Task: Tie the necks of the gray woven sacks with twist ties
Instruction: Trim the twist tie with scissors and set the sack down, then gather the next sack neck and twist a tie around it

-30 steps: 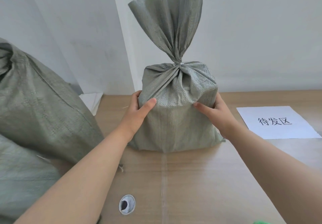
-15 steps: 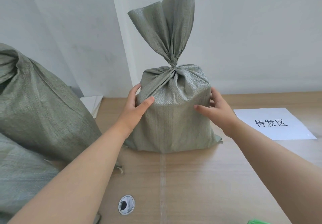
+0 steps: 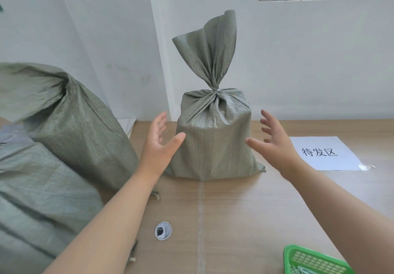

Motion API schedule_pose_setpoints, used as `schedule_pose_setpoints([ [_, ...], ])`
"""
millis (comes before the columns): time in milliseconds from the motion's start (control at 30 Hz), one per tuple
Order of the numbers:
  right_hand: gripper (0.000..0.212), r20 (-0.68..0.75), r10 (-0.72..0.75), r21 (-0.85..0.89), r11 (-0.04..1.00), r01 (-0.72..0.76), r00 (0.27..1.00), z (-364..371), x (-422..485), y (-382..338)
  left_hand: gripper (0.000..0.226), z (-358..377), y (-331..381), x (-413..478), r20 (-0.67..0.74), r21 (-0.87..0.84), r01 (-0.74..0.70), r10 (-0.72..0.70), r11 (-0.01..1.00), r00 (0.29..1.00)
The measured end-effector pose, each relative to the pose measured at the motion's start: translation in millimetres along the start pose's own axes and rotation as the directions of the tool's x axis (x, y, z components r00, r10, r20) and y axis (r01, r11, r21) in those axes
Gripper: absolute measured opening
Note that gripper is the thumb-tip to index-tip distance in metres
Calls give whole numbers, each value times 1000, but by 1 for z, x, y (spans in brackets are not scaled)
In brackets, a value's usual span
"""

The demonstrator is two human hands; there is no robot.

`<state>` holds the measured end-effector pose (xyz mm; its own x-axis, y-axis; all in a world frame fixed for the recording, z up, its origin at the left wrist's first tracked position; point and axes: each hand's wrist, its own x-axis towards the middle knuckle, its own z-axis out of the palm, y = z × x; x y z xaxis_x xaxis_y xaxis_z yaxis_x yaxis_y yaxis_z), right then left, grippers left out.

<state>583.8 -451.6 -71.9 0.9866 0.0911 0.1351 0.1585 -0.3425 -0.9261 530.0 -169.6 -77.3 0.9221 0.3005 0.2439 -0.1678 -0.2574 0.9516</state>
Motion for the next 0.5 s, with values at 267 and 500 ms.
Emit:
schedule_pose_setpoints([
  [267,85,114,-92,32,996,89,989,26,-93,-49,73,-43,39,-108,-6,14,15,-15,1000,1000],
  [500,82,224,-131,137,985,101,966,58,-158,-87,75,-94,61,-191,-101,16,71,-69,997,993],
])
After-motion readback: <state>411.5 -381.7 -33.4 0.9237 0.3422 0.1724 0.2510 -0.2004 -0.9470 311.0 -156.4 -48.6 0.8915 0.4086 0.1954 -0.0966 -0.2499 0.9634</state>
